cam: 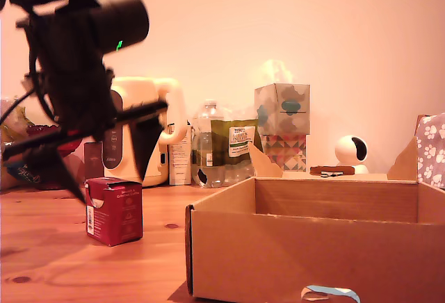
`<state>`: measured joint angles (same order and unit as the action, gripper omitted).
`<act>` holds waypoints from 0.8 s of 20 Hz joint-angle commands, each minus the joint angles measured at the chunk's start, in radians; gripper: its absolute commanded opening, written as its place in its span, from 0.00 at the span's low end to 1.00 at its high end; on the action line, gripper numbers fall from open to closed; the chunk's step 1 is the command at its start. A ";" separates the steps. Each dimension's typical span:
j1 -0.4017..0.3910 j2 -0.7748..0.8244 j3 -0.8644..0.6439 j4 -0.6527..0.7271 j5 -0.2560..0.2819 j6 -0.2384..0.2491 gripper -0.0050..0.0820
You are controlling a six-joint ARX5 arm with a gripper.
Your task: Pick the red carton of coffee filters and place it in the cardboard box
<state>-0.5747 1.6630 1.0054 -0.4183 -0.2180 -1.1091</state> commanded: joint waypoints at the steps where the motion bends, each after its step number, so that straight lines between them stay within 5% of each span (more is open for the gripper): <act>1: -0.007 0.045 -0.010 0.001 0.010 0.018 0.75; 5: -0.007 0.072 -0.010 0.004 0.036 0.039 0.72; 9: -0.007 0.072 -0.006 0.000 0.087 0.084 0.29; 13: -0.011 0.059 0.022 -0.034 0.132 0.128 0.26; 16: -0.011 0.014 0.060 -0.122 0.130 0.246 0.26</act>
<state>-0.5823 1.7149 1.0458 -0.5266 -0.0856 -0.8944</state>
